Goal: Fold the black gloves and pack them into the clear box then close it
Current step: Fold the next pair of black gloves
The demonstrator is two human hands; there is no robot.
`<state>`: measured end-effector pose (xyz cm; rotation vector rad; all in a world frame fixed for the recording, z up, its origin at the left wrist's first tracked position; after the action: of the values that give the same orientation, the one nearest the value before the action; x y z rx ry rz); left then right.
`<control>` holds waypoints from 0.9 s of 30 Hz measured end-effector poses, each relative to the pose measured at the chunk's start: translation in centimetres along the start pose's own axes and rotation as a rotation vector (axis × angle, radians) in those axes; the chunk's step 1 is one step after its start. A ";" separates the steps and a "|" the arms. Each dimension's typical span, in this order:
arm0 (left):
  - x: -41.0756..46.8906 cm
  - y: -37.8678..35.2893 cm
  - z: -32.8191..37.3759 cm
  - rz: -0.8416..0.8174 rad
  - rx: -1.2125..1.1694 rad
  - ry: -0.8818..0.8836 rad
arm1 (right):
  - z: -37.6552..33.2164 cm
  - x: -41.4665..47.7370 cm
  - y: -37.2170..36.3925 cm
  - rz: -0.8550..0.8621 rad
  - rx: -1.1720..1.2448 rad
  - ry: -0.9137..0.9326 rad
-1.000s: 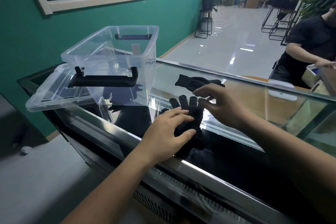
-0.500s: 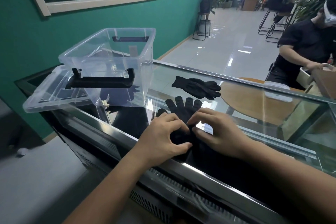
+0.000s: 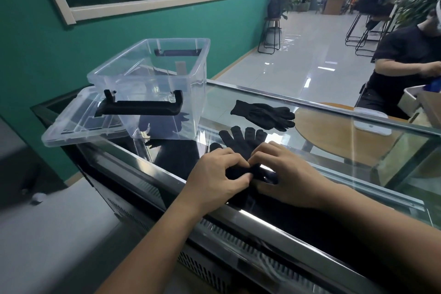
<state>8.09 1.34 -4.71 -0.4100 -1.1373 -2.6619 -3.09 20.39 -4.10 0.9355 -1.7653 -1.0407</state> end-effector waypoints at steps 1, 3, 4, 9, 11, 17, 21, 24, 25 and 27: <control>0.0 0.0 0.1 0.005 -0.006 0.007 | 0.1 0.0 0.0 0.017 -0.002 0.001; 0.1 0.2 0.1 0.008 -0.022 0.022 | 0.1 -0.1 0.1 0.063 0.000 -0.002; 0.1 0.2 0.1 0.001 -0.034 0.028 | 0.1 -0.1 0.2 0.089 0.009 -0.006; 0.3 0.2 0.0 -0.018 -0.025 0.044 | 0.5 0.0 0.1 0.177 0.154 -0.096; 0.4 0.3 0.0 0.026 -0.052 0.073 | 0.5 0.1 0.2 0.196 0.171 -0.110; 0.5 0.1 -0.2 0.178 -0.120 0.135 | 0.8 0.5 -0.1 0.256 0.146 -0.177; 0.9 -0.4 -0.8 0.206 -0.100 0.145 | 1.2 0.8 -0.6 0.277 0.113 -0.203; 1.1 -0.7 -1.1 0.214 -0.061 0.138 | 1.7 0.9 -1.2 0.270 0.079 -0.235; 1.1 -0.7 -1.1 0.218 -0.049 0.133 | 1.9 0.9 -1.3 0.273 0.076 -0.252; 1.0 -0.7 -0.9 0.236 -0.009 0.113 | 1.9 0.9 -1.3 0.287 0.070 -0.258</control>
<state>6.75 1.04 -5.47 -0.3660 -0.9781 -2.4528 -4.95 19.66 -5.57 0.5836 -2.0885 -0.9488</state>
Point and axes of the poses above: each hand's wrist, its own x-axis towards the middle knuckle, its own y-axis out of the back of the hand, z = x × y, the point moved 1 cm from there along x, towards the middle knuckle, and after that the axes turned 3 degrees about -z, right-handed, at the moved point
